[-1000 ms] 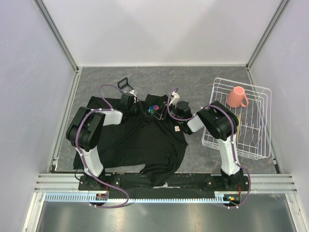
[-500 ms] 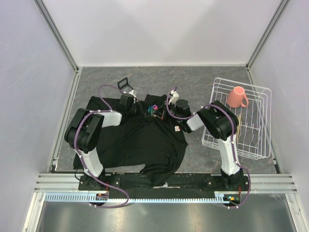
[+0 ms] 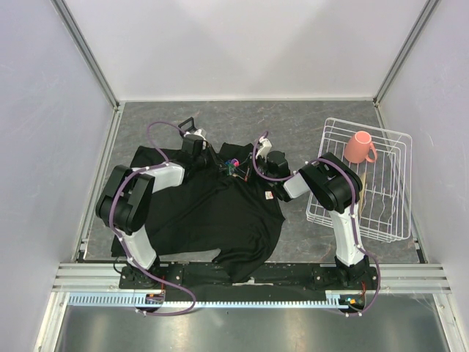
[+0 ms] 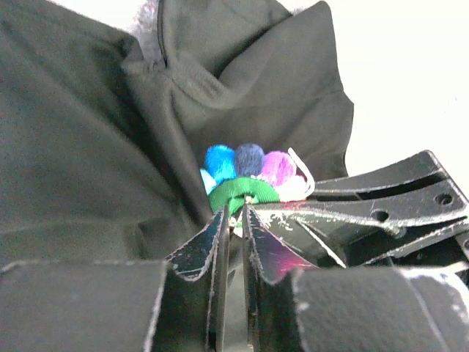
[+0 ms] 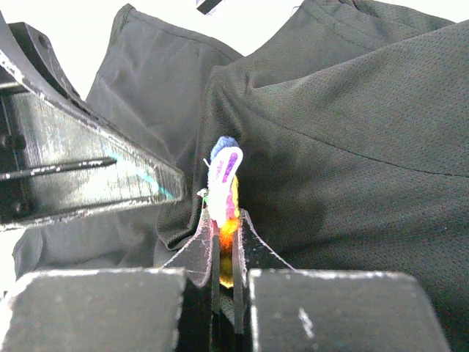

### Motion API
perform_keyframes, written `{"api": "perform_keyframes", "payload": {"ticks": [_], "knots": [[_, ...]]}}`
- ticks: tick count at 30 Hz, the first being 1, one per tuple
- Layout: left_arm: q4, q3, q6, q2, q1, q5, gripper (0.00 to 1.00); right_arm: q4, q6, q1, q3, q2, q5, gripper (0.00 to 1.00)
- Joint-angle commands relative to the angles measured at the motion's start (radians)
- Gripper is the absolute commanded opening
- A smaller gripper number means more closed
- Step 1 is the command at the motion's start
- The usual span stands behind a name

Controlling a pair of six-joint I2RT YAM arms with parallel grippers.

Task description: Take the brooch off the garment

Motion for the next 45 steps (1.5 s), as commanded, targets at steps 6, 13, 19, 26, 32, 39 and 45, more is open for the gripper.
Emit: {"api": "perform_keyframes", "payload": {"ticks": [6, 13, 19, 26, 32, 39, 45], "knots": [[-0.041, 0.074, 0.034, 0.019, -0.003, -0.087, 0.16, 0.046, -0.005, 0.009, 0.014, 0.0, -0.014, 0.0], [-0.022, 0.082, 0.031, 0.037, -0.01, -0.064, 0.15, 0.043, -0.008, 0.009, 0.014, -0.003, -0.014, 0.0], [-0.008, 0.086, 0.031, 0.045, -0.022, -0.058, 0.14, 0.04, -0.011, 0.009, 0.014, -0.007, -0.014, 0.0], [-0.015, 0.086, 0.031, 0.034, -0.04, -0.087, 0.14, 0.028, -0.019, 0.014, 0.015, -0.009, -0.008, 0.0], [-0.024, 0.102, 0.041, 0.033, -0.059, -0.101, 0.14, 0.018, -0.024, 0.017, 0.018, -0.009, -0.007, 0.0], [-0.059, 0.134, 0.081, 0.016, -0.098, -0.173, 0.15, 0.008, -0.036, 0.023, 0.021, -0.01, -0.005, 0.0], [-0.087, 0.189, 0.162, 0.007, -0.147, -0.231, 0.17, -0.001, -0.047, 0.031, 0.027, -0.013, -0.002, 0.0]]}}
